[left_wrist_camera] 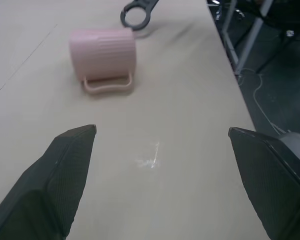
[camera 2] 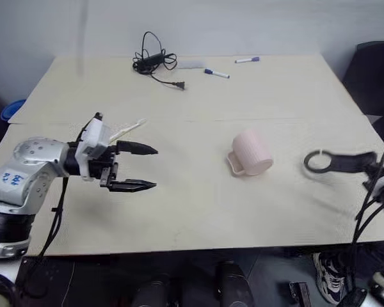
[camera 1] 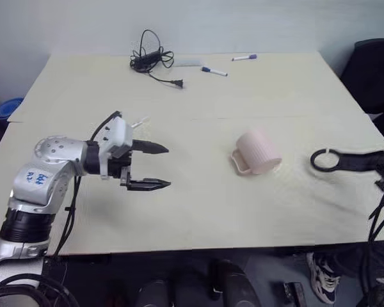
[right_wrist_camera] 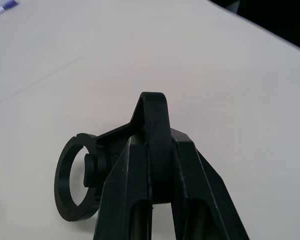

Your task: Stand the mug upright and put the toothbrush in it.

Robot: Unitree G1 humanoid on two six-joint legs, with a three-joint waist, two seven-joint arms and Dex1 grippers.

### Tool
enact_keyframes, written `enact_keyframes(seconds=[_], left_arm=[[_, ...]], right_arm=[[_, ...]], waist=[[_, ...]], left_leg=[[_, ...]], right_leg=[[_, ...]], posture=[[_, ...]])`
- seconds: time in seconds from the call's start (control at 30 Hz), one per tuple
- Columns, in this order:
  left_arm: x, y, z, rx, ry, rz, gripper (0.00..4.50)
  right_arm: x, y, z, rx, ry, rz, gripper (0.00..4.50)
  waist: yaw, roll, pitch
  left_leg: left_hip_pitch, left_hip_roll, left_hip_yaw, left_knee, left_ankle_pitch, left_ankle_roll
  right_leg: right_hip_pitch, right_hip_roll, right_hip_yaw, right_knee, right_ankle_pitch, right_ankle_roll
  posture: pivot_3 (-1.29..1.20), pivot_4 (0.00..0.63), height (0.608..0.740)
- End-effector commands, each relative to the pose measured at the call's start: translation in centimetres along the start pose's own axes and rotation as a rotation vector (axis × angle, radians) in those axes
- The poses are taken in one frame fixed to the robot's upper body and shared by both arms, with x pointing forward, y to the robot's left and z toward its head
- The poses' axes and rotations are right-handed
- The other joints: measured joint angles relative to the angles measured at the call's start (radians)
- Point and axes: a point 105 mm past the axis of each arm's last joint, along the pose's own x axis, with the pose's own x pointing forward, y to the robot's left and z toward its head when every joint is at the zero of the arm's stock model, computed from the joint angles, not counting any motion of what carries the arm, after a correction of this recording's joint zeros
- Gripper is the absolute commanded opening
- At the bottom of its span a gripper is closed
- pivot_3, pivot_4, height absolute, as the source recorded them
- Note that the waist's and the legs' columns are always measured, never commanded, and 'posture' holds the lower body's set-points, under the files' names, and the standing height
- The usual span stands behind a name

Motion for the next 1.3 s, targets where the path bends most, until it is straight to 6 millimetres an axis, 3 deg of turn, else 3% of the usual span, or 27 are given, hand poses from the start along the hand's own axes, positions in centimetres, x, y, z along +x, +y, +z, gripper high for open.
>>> enact_keyframes(seconds=[0.03, 0.17, 0.27, 0.37, 0.47, 0.53, 0.57, 0.7, 0.77, 0.83, 1.0, 1.07, 1.17, 1.3], left_arm=[[0.5, 0.2, 0.9, 0.047, -0.016, -0.030, 4.50], [0.8, 0.3, 1.3, 0.055, -0.024, -0.054, 4.50], [0.7, 0.3, 1.3, 0.053, -0.022, -0.064, 4.50], [0.6, 0.1, 0.8, 0.044, -0.005, -0.079, 4.50], [0.2, 0.1, 0.3, 0.037, 0.010, -0.081, 4.50], [0.0, 0.3, 0.1, 0.035, 0.015, -0.076, 4.50], [-0.2, 0.4, 0.0, 0.033, 0.018, -0.069, 4.50], [-0.7, 0.8, -0.3, 0.025, 0.030, -0.050, 4.50], [-1.2, 0.8, -0.5, 0.022, 0.043, -0.043, 4.50], [-1.7, 0.9, -0.8, 0.018, 0.057, -0.023, 4.50], [-2.2, 0.9, -1.0, 0.009, 0.067, 0.002, 4.50], [-2.9, 0.7, -1.1, 0.000, 0.080, 0.024, 4.50], [-4.0, 0.7, -1.4, -0.009, 0.107, 0.068, 4.50], [-5.3, 0.7, -1.5, -0.012, 0.132, 0.126, 4.50]], right_arm=[[0.5, 0.5, -0.5, -0.023, -0.036, 0.010, 0.47], [0.7, 0.5, -1.3, -0.041, -0.013, 0.028, 1.81], [0.2, 0.3, -1.2, -0.156, 0.009, 0.031, 2.62], [-1.6, -0.5, -0.6, -0.440, 0.072, 0.064, 3.62], [-4.9, -1.6, 0.6, -0.686, 0.150, 0.156, 3.62], [-7.4, -1.9, 1.5, -0.753, 0.186, 0.241, 3.62], [-9.6, -1.8, 1.8, -0.769, 0.231, 0.331, 3.62], [-15.7, -1.3, 1.6, -0.831, 0.381, 0.550, 3.62], [-17.4, -1.5, 1.4, -0.826, 0.444, 0.591, 3.62], [-17.8, -0.7, 1.5, -0.817, 0.434, 0.624, 3.62], [-15.7, 4.0, 0.8, -0.791, 0.327, 0.763, 3.62], [-14.5, 8.4, -0.3, -0.773, 0.262, 0.899, 3.62], [-13.0, 13.4, -2.1, -0.721, 0.201, 1.009, 3.62], [-10.5, 18.3, -4.3, -0.634, 0.168, 1.046, 2.69]], waist=[[-0.004, 0.001, -0.001], [0.002, 0.002, -0.001], [0.007, 0.002, -0.001], [0.019, 0.003, 0.000], [0.036, 0.003, 0.000], [0.039, 0.003, 0.000], [0.039, 0.002, 0.000], [0.040, 0.000, 0.001], [0.033, -0.003, 0.000], [0.029, -0.008, 0.001], [0.028, -0.009, 0.001], [0.029, -0.010, 0.002], [0.028, -0.011, 0.003], [0.035, -0.012, 0.004]], left_leg=[[0.000, 0.003, 0.000, 0.000, 0.000, -0.001], [0.000, 0.006, -0.002, 0.000, 0.001, -0.004], [-0.001, 0.006, -0.002, 0.000, 0.001, -0.004], [-0.003, 0.004, -0.002, 0.000, 0.000, -0.002], [-0.002, -0.003, -0.002, 0.001, -0.001, 0.000], [-0.002, -0.003, -0.003, 0.001, 0.000, 0.001], [-0.002, -0.003, -0.004, 0.001, -0.001, 0.001], [-0.001, -0.003, -0.006, 0.001, -0.001, 0.002], [-0.002, -0.002, -0.006, 0.001, -0.001, 0.002], [-0.001, 0.002, -0.006, 0.001, -0.002, 0.002], [0.000, 0.004, -0.006, 0.001, -0.002, 0.001], [0.000, 0.003, -0.007, 0.001, -0.002, 0.001], [0.000, 0.005, -0.007, 0.001, -0.001, -0.002], [-0.002, 0.005, -0.010, 0.002, 0.000, -0.003]], right_leg=[[0.000, 0.001, 0.001, 0.000, 0.000, 0.000], [-0.004, 0.004, 0.009, 0.002, -0.001, -0.001], [-0.006, 0.005, 0.008, 0.004, -0.001, -0.001], [-0.006, 0.004, 0.007, 0.001, 0.000, 0.000], [-0.004, 0.002, 0.007, -0.003, 0.000, 0.002], [-0.003, 0.002, 0.007, -0.005, 0.000, 0.003], [-0.002, 0.002, 0.007, -0.005, 0.001, 0.004], [0.000, 0.002, 0.006, -0.006, 0.001, 0.004], [0.001, 0.002, 0.006, -0.006, 0.001, 0.005], [0.001, 0.002, 0.006, -0.006, 0.001, 0.004], [0.000, 0.001, 0.007, -0.005, 0.001, 0.002], [-0.001, 0.001, 0.007, -0.005, 0.001, 0.001], [-0.002, 0.001, 0.006, -0.003, 0.000, -0.001], [-0.003, 0.000, 0.003, -0.002, -0.001, -0.002]], posture=[[0.00, 0.150, 0.740], [0.00, 0.150, 0.740], [0.00, 0.150, 0.740], [0.00, 0.150, 0.740], [0.00, 0.150, 0.740], [0.00, 0.150, 0.740], [0.00, 0.150, 0.740], [0.00, 0.150, 0.740], [0.00, 0.150, 0.740], [0.00, 0.150, 0.740], [0.00, 0.150, 0.740], [0.00, 0.150, 0.740], [0.00, 0.150, 0.740], [0.00, 0.150, 0.740]])
